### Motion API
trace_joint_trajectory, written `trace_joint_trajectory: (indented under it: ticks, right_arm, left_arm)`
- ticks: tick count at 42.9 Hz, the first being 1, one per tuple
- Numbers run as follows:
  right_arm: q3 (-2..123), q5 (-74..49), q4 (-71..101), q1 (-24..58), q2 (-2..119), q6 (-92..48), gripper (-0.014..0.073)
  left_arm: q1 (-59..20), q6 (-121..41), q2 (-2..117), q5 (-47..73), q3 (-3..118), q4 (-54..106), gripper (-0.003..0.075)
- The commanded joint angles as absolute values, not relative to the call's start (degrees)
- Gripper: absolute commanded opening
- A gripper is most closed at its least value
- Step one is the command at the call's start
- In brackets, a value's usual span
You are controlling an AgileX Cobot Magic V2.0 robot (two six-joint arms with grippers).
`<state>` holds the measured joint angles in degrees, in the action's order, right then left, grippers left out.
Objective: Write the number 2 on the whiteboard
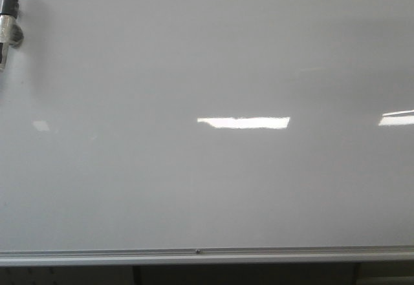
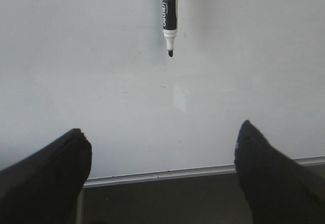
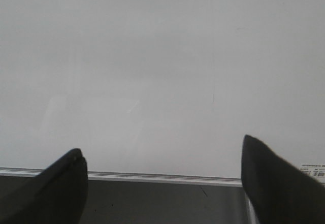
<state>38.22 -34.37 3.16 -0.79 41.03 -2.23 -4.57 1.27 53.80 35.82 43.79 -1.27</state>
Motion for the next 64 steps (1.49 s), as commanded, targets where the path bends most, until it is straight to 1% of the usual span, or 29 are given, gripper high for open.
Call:
trace_joint_trajectory:
  ticks: [1, 15, 33, 56, 60, 64]
  right_arm:
    - [40.2, -31.0, 2.5, -0.6, 41.1, -2.8, 0.0634]
    - [40.2, -31.0, 2.5, -0.6, 41.1, -2.8, 0.0634]
    - [40.2, -31.0, 2.5, -0.6, 41.1, -2.8, 0.0634]
    - [40.2, -31.0, 2.5, -0.6, 41.1, -2.8, 0.0634]
    - [40.2, -31.0, 2.5, -0.6, 41.1, -2.8, 0.0634]
    - [40.2, -31.0, 2.5, -0.6, 41.1, -2.8, 0.0634]
  left_arm:
    - [-4.9, 2.6, 58.4, 30.7, 48.0, -1.1, 0.0566]
    - [-5.0, 2.6, 70.7, 20.4, 52.5, -0.6, 0.0566]
    - [-5.0, 2.6, 79.8, 7.6, 52.7, 0.0, 0.0566]
    - [-5.0, 2.6, 87.4, 7.3, 58.6, 0.0, 0.0565]
    - [-5.1, 2.6, 87.7, 7.7, 58.6, 0.0, 0.0539]
    - [-5.1, 2.6, 87.7, 7.8, 58.6, 0.0, 0.0461]
